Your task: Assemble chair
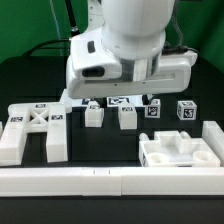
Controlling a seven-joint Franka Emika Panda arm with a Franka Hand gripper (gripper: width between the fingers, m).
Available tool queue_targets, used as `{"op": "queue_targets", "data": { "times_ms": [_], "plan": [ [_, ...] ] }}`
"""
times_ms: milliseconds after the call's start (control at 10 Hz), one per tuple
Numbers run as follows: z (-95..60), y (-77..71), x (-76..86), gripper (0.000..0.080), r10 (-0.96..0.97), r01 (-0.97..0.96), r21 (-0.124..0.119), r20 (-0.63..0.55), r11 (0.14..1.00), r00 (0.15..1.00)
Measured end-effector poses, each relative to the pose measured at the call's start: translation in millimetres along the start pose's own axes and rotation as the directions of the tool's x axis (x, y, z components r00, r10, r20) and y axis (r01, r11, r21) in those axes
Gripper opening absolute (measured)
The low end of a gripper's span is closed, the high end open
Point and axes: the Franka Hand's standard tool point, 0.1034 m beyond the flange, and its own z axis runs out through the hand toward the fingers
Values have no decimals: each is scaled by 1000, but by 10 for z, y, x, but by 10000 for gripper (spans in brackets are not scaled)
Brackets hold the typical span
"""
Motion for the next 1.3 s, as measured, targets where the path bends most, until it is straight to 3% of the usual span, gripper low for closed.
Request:
{"op": "queue_targets", "data": {
  "times_ms": [300,400,700,1100,1200,1300],
  "plan": [
    [25,-14,67,649,1,-2,8,189,1000,982],
    [113,-39,39,649,-3,0,10,269,1000,963],
    [301,-40,149,649,-16,14,9,259,1000,966],
    [356,-70,196,640,-20,20,2,237,1000,971],
    [356,-70,196,473,-20,20,2,238,1000,971],
    [356,-72,197,473,-20,21,2,238,1000,971]
  ]
}}
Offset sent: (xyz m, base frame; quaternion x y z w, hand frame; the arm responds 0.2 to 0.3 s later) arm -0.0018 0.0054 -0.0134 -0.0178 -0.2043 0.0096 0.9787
